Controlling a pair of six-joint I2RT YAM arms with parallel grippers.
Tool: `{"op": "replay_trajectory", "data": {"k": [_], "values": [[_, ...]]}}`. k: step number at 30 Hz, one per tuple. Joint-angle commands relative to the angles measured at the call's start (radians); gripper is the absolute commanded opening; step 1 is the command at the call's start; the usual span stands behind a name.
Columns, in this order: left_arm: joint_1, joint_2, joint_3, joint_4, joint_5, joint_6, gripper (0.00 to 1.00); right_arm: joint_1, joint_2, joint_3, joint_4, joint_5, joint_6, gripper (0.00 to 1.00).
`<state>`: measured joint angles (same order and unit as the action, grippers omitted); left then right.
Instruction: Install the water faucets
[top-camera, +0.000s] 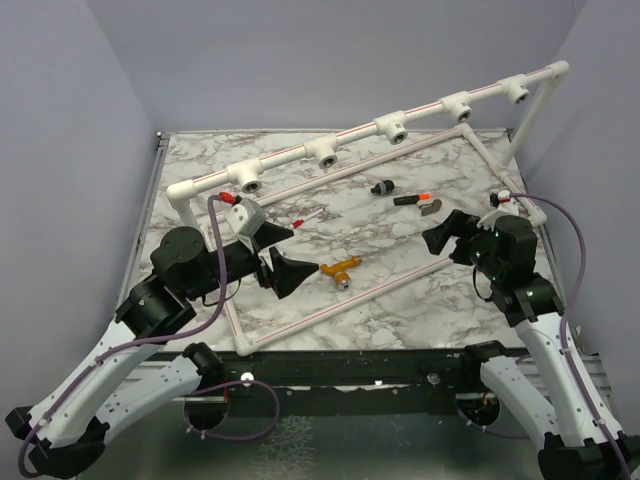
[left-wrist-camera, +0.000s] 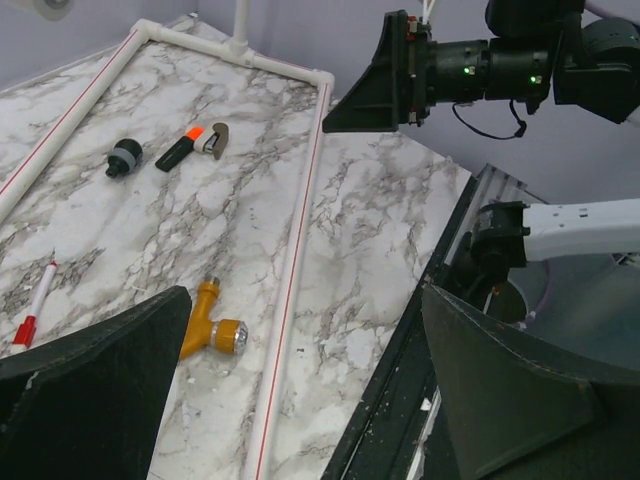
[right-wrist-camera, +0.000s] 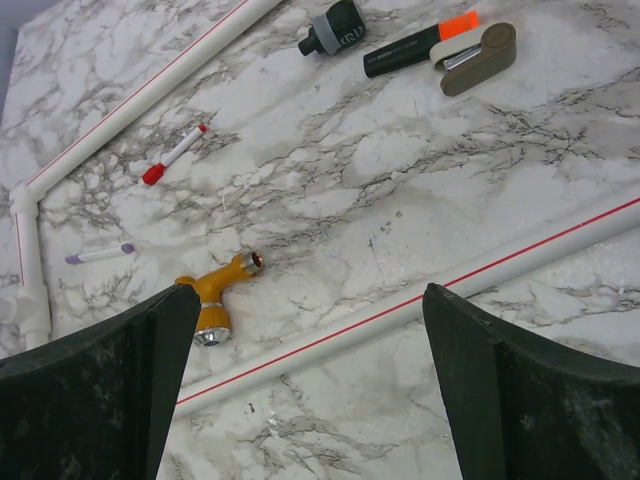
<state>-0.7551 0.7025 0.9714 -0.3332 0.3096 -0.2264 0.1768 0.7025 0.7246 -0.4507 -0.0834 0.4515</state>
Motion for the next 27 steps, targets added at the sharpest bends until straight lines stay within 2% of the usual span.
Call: {"op": "replay_trajectory", "data": {"k": [1,7,19,22,27], "values": [[-0.006,-0.036,-0.041,-0.050,0.049,-0.012,0.99,0.003,-0.010,0.035,-0.072,-0.032,-0.036,1.00],[-0.006,-0.064,-0.130,-0.020,-0.067,-0.013,0.99,0.003,-0.019,0.010,-0.056,-0.132,-0.067,0.99],[-0.006,-0.080,-0.248,0.077,-0.067,0.021,0.99,0.022,0.065,-0.038,-0.021,-0.256,-0.031,0.89],[-0.006,-0.085,-0.255,0.073,-0.066,0.025,0.99,0.097,0.101,-0.065,0.019,-0.221,0.006,0.88],[-0.006,-0.090,-0.261,0.066,-0.082,0.030,0.99,0.302,0.190,-0.078,0.100,-0.072,0.072,0.88]]}}
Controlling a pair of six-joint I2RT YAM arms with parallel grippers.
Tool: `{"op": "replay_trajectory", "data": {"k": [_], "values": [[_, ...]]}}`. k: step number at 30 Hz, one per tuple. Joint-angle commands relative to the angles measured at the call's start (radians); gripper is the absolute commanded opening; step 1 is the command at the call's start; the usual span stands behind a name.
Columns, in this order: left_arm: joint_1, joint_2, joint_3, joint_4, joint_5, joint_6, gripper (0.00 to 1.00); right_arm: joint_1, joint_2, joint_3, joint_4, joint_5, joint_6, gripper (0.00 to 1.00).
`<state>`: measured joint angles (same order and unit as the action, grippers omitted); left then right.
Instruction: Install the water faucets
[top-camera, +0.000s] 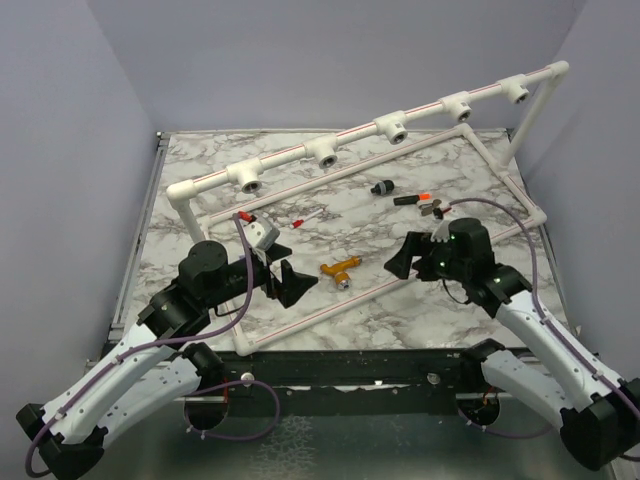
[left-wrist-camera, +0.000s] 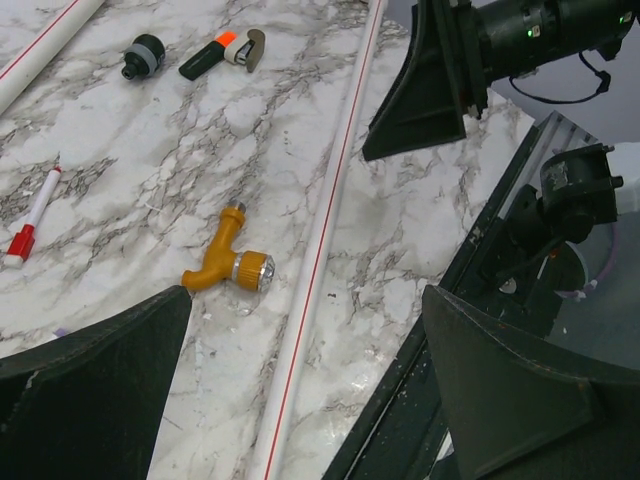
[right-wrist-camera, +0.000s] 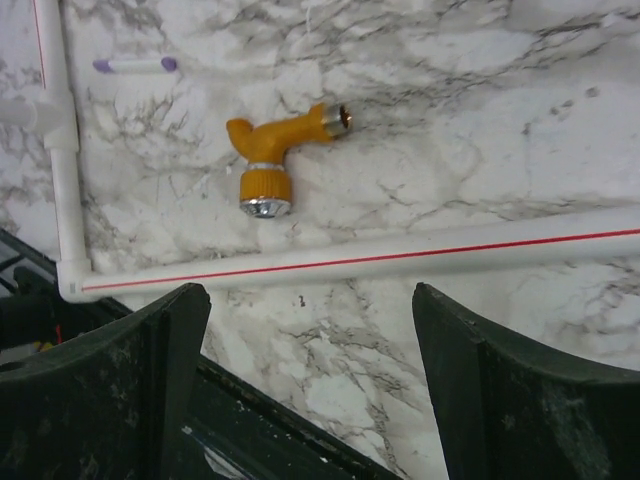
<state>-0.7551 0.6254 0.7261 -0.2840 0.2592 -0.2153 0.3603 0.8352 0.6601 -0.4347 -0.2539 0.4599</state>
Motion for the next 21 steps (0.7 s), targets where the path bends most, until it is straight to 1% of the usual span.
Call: {"op": "replay_trajectory", "data": {"k": [1,5,12,21], "values": [[-0.006,-0.013,-0.016,0.014,-0.036,0.020,0.99,0.145,0.084,-0.014,0.103,0.112,0.072,0.87],[-0.006,-0.015,-0.016,0.002,-0.054,0.025,0.99,0.247,0.189,0.005,0.172,0.164,0.088,0.86],[-0.006,-0.016,-0.016,-0.011,-0.079,0.034,0.99,0.367,0.381,0.094,0.219,0.295,0.066,0.84],[-0.006,-0.021,-0.013,-0.023,-0.102,0.043,0.99,0.442,0.547,0.178,0.263,0.342,0.043,0.78]]}}
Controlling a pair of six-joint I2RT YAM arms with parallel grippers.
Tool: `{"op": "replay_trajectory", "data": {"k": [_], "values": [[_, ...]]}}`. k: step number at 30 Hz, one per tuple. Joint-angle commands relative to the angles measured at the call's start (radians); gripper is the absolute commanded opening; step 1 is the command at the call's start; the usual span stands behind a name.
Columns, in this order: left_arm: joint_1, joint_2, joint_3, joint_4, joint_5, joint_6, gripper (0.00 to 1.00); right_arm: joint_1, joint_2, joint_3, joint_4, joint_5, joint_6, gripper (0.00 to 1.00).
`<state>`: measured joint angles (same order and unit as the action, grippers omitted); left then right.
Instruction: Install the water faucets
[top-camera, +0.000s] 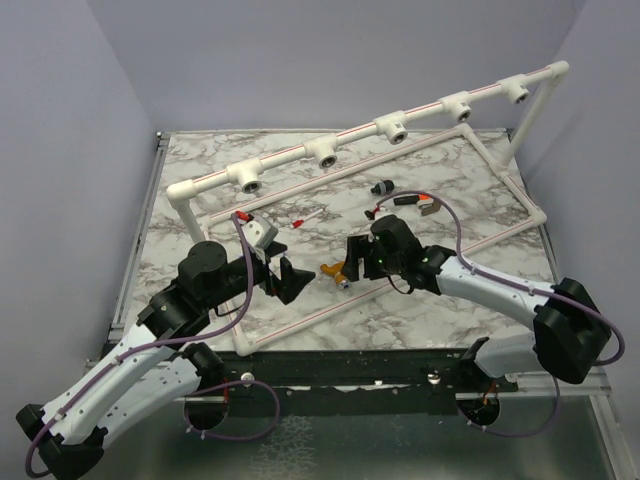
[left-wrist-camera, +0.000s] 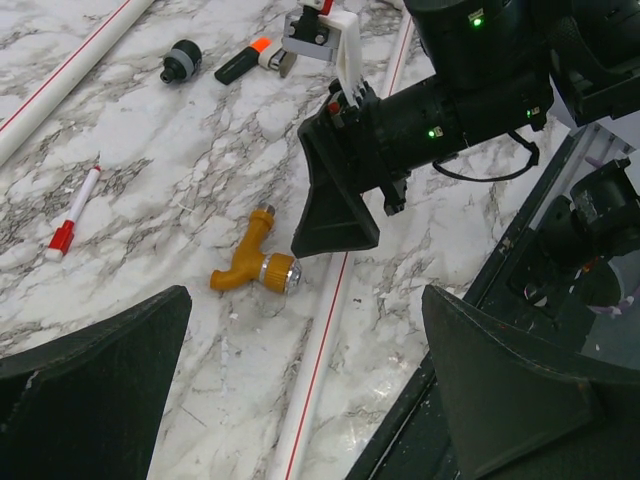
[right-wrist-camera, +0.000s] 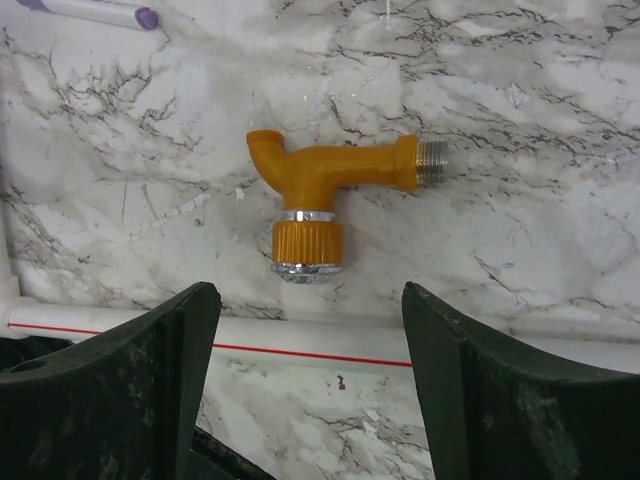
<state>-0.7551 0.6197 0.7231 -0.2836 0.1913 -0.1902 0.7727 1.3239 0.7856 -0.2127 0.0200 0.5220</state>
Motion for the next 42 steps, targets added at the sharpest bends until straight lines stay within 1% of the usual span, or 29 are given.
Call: {"op": "replay_trajectory", "data": {"k": [1,11,16,24,28,34,36,41,42], "values": [[-0.006,-0.017,-0.010,-0.025,-0.037,0.017,0.99,0.040,0.084,0.065,0.036,0.077,-0.022,0.78],[-0.006,-0.036,-0.011,-0.026,-0.059,0.015,0.99,0.099,0.246,0.156,0.017,0.122,-0.039,0.71],[-0.006,-0.040,-0.011,-0.025,-0.061,0.015,0.99,0.124,0.325,0.200,-0.027,0.165,-0.047,0.69],[-0.006,-0.040,-0.011,-0.025,-0.059,0.014,0.99,0.143,0.389,0.230,-0.061,0.195,-0.061,0.64],[-0.006,-0.039,-0.011,-0.025,-0.058,0.014,0.99,0.154,0.411,0.239,-0.081,0.207,-0.066,0.59],[-0.006,-0.038,-0.011,-0.025,-0.059,0.011,0.99,0.170,0.416,0.239,-0.092,0.222,-0.073,0.47],[-0.006,-0.041,-0.011,-0.026,-0.060,0.009,0.99,0.172,0.412,0.236,-0.096,0.226,-0.075,0.38],[-0.006,-0.045,-0.010,-0.025,-0.069,-0.005,0.99,0.174,0.379,0.228,-0.088,0.226,-0.083,0.02],[-0.006,-0.045,-0.007,-0.025,-0.069,-0.010,0.99,0.174,0.369,0.229,-0.088,0.227,-0.087,0.01]]}}
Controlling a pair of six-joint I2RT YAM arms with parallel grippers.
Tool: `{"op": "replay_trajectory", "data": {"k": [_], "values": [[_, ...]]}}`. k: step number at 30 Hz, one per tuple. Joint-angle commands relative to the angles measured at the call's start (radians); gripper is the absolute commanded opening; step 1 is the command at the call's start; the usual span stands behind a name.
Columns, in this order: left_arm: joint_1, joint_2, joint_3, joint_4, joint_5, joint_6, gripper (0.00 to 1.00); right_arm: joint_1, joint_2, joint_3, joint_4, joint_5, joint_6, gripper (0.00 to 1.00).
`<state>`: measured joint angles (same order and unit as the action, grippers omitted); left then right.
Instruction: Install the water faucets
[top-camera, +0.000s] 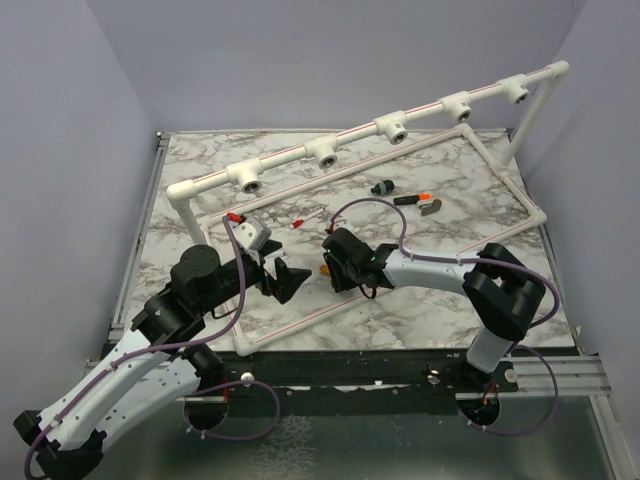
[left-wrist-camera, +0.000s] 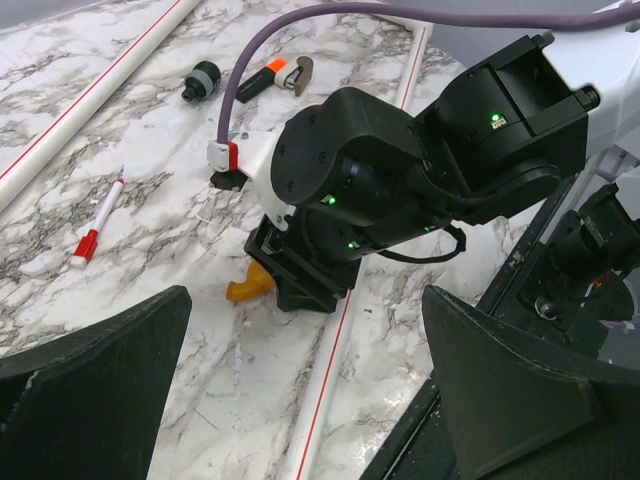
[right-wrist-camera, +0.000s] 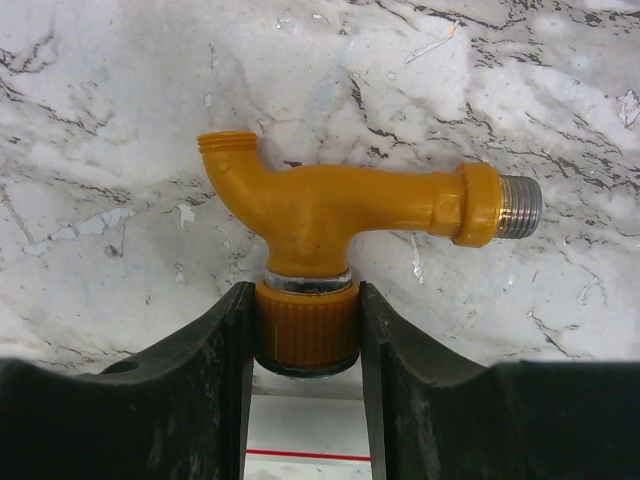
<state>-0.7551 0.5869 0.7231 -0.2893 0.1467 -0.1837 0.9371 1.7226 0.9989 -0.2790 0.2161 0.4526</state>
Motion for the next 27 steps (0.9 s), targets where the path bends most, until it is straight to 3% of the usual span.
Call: {"op": "replay_trajectory", "data": {"k": [1,11,16,27], "values": [[-0.006,-0.011,-0.006,-0.020,-0.025,-0.019,0.99,0.009,-0.042,0.016,-0.020,0.033,-0.022,0.00],[-0.006,0.068,0.145,-0.166,-0.160,-0.049,0.99,0.009,-0.275,-0.073,0.030,-0.033,-0.147,0.01],[-0.006,0.110,0.238,-0.284,-0.188,-0.081,0.99,0.009,-0.394,-0.135,0.093,-0.200,-0.273,0.01],[-0.006,0.105,0.326,-0.444,-0.080,-0.167,0.99,0.029,-0.672,-0.301,0.246,-0.600,-0.654,0.01]]}}
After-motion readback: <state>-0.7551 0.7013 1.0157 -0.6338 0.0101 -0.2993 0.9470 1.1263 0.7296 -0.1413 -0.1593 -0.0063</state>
